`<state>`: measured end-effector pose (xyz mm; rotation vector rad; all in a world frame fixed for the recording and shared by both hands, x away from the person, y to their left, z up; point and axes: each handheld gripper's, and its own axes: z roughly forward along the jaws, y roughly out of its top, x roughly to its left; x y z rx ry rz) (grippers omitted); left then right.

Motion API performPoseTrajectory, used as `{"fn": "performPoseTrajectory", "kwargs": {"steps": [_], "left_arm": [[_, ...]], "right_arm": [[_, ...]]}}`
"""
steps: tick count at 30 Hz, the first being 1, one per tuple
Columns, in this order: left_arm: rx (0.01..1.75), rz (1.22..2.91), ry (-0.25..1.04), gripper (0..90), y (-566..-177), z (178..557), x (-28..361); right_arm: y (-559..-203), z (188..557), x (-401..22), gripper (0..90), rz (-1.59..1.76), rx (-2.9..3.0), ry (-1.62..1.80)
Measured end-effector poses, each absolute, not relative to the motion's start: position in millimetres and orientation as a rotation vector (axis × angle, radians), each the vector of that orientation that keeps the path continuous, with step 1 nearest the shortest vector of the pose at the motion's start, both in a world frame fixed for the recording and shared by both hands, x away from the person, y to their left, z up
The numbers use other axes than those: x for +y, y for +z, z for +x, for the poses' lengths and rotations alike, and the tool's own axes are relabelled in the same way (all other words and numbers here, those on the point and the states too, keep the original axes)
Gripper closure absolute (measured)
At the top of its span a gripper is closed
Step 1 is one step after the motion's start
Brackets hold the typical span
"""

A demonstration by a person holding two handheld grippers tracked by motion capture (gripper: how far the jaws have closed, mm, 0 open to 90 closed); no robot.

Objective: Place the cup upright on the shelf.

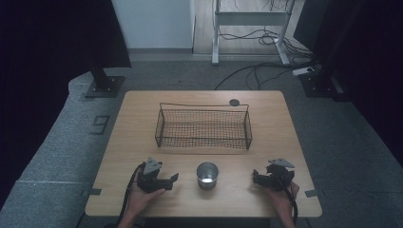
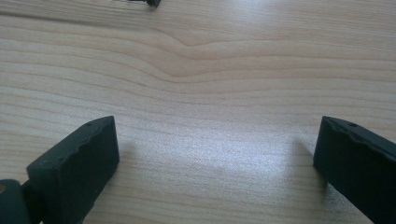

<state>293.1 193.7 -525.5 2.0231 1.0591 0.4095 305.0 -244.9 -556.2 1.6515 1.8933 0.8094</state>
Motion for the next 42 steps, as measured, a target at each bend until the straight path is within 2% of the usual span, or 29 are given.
{"fn": "performPoseTrajectory", "kwargs": {"steps": [19,42], "left_arm": [[1.051,2.004,0.407,16.9,-522,289,199],[0.978,1.951,0.381,18.8,-493,280,197]], "right_arm": [[-556,303,-249,2.5,1.628,1.909,0.822],[-556,302,-249,2.8,1.627,1.907,0.822]]}}
